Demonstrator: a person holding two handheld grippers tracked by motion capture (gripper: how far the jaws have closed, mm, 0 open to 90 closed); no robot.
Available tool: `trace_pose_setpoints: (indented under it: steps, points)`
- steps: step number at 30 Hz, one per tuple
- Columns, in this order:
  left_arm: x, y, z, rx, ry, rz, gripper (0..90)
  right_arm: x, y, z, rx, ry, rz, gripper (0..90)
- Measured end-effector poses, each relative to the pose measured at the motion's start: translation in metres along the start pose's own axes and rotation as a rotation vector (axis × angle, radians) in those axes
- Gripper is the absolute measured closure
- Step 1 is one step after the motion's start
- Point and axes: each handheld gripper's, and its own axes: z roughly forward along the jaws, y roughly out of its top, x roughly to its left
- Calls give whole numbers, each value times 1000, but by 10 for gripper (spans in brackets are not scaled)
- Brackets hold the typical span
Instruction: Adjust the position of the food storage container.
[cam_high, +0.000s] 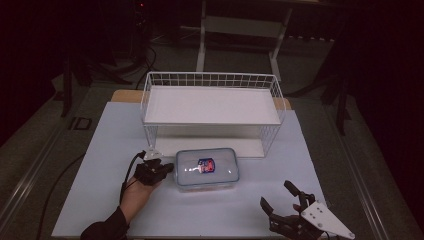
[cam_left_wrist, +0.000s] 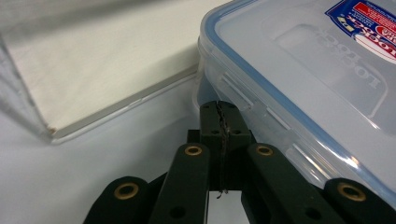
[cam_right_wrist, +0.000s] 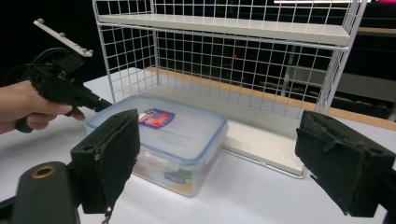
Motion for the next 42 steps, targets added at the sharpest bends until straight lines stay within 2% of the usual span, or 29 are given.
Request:
trace_pose_setpoints:
  steps: [4, 8, 14, 17, 21, 25, 26, 28, 30, 33, 34, 35, 36, 38, 41, 42]
  points:
    - [-1, 6, 8, -3, -10, 3, 889, 0, 0, 0, -1, 1, -1, 136]
    - [-3, 12, 14, -6, -3, 6, 889, 1, -1, 1, 1, 4, -3, 136]
    - [0, 14, 16, -9, -11, 3, 889, 1, -1, 1, 4, 8, -4, 136]
    - [0, 14, 13, -22, -8, 5, 888, 1, -1, 1, 8, 8, -1, 136]
    - [0, 11, 0, -39, -32, -2, 878, 1, -2, 2, 13, 9, 0, 136]
    - [-1, 8, -24, -67, -64, -4, 770, 2, -2, 3, 23, 14, -3, 135]
    - [-1, 9, -30, -73, -88, -12, 727, 2, -2, 4, 25, 15, -4, 135]
    - [0, 10, -41, -86, -169, -38, 589, 2, -2, 5, 30, 16, -4, 135]
    - [-2, 10, -51, -129, -248, -39, 447, 2, -2, 5, 35, 18, -5, 135]
    - [-8, 11, -59, -126, -318, -8, 176, 4, -2, 6, 39, 16, -13, 135]
    - [-11, 11, -62, -130, -316, 2, 135, 4, -2, 6, 39, 14, -16, 135]
    - [-12, 11, -63, -134, -318, -2, 136, 4, -3, 6, 42, 9, -21, 135]
    - [-12, 12, -64, -142, -345, -34, 136, 5, -3, 6, 41, 3, -24, 135]
    - [-11, 14, -62, -148, -360, -51, 135, 5, -3, 6, 41, -7, -29, 135]
    - [-9, 18, -54, -133, -377, -73, 122, 4, -2, 7, 45, -18, -34, 135]
    - [-9, 19, -51, -131, -366, -84, 122, 3, -2, 8, 48, -13, -33, 135]
